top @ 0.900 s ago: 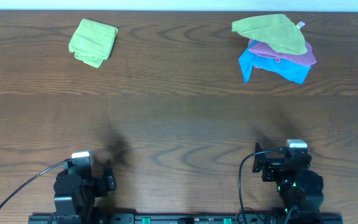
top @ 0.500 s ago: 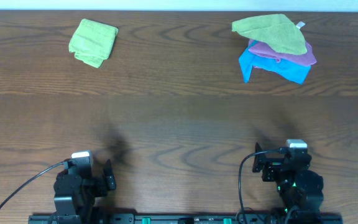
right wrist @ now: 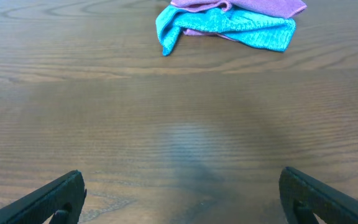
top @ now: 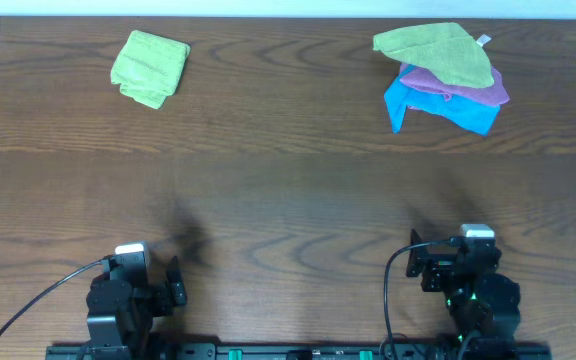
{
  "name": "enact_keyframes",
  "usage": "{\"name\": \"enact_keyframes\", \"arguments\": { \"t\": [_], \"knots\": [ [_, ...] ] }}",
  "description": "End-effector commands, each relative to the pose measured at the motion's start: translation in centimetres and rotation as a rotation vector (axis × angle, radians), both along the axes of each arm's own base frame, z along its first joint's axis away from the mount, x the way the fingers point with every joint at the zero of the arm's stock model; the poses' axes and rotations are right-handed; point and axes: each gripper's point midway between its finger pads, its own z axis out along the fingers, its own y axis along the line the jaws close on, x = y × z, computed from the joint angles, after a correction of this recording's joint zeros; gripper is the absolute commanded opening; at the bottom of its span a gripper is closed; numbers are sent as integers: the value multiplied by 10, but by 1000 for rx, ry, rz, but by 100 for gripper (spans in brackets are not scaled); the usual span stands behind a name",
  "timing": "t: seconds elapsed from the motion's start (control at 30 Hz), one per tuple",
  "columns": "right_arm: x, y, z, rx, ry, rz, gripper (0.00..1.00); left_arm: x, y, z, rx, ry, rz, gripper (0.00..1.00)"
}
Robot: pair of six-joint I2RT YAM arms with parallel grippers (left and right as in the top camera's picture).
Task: Fold the cloth
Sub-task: 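Move the right gripper toward the lime-green cloth atop the right pile, then grasp the lime-green cloth on top of the pile with the right gripper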
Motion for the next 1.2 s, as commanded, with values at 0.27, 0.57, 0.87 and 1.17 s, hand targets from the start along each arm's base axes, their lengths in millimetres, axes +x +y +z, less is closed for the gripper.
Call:
{"name": "enact_keyframes", "arguments": {
  "t": [0.27, 0.57, 0.87, 1.17],
  "knots": [
    [0, -3, -3, -15, 2, -13, 99, -11, 2, -15, 25, 67, -9, 95],
    [7, -9, 32, 46, 89, -72, 99, -11, 2, -15, 25, 67, -9, 95],
    [71, -19, 110, 83, 290, -136, 99, -11, 2, -15, 25, 67, -9, 95],
    [169, -25, 136, 76, 433, -147, 99, -11, 2, -15, 25, 67, -9, 95]
  ]
}}
